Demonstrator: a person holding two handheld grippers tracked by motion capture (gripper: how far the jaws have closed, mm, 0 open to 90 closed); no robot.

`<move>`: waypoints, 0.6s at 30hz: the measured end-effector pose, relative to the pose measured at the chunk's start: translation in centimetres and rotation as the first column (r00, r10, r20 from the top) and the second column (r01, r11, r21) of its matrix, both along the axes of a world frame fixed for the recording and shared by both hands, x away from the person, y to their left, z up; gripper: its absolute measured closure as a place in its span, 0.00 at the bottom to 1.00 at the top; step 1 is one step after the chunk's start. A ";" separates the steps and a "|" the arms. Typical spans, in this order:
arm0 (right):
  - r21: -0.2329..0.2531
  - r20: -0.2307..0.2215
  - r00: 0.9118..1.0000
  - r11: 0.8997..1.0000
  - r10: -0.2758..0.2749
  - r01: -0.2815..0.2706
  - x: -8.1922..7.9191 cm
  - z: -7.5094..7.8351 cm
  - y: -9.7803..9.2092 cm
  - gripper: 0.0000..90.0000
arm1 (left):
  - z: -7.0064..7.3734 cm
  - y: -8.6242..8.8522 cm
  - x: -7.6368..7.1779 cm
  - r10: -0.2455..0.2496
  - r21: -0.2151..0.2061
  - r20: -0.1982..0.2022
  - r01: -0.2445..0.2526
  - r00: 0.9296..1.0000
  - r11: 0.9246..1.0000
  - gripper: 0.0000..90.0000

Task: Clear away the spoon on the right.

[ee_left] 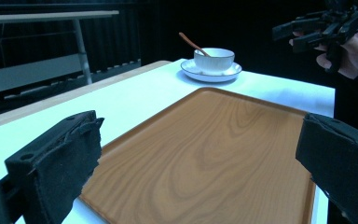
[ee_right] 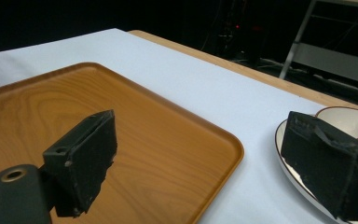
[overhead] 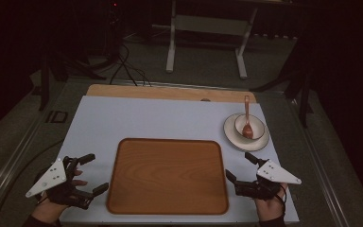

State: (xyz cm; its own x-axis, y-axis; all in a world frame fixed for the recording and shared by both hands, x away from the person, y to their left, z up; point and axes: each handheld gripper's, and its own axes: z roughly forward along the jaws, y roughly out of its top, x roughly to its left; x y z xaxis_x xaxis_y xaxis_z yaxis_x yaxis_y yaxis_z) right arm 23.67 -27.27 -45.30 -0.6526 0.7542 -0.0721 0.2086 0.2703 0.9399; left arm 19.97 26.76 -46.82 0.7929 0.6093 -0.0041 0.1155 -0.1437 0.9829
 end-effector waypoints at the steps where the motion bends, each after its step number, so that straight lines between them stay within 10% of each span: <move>1: 0.000 0.000 1.000 1.000 0.000 0.000 0.0 0.0 0.0 0.11 | 0.0 0.0 0.0 0.000 0.000 0.000 0.000 1.000 1.000 0.00; 18: -0.006 -0.006 0.997 0.997 0.074 -0.074 -1.2 3.2 1.9 0.11 | 0.2 -0.3 -0.4 -0.029 0.001 0.010 0.029 1.000 1.000 0.00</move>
